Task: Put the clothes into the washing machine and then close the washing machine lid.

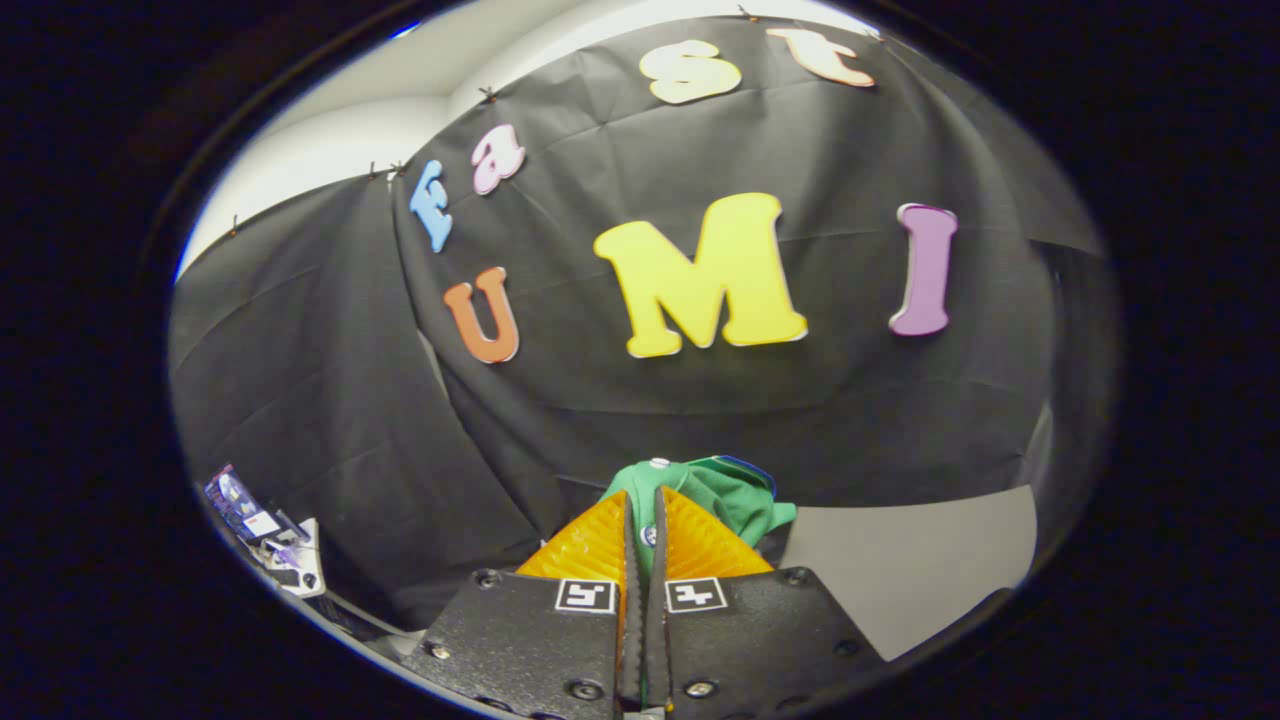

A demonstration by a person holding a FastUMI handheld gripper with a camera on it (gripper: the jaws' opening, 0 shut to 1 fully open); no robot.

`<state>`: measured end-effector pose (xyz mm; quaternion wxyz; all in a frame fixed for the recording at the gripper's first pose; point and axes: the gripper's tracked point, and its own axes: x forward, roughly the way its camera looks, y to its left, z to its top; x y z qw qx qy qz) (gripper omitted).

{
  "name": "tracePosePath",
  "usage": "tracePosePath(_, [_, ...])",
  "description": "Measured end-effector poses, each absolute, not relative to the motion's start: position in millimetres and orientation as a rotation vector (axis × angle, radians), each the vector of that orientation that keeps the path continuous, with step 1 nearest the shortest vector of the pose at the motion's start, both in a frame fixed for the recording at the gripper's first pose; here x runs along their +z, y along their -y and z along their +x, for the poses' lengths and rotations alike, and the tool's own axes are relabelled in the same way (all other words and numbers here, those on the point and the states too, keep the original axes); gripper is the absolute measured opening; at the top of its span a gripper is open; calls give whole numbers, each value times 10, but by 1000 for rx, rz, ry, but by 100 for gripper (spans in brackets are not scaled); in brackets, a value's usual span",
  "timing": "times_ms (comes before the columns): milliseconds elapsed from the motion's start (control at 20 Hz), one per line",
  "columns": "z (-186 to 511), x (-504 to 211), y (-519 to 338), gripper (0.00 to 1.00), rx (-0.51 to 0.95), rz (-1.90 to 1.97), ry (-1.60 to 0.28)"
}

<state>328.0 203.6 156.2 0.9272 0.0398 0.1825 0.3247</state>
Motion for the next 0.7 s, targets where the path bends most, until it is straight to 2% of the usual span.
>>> tracePosePath(350, [3308,1116,-2870,5,740,11,-428])
tracePosePath(700, [3458,385,-3401,5,698,30,-542])
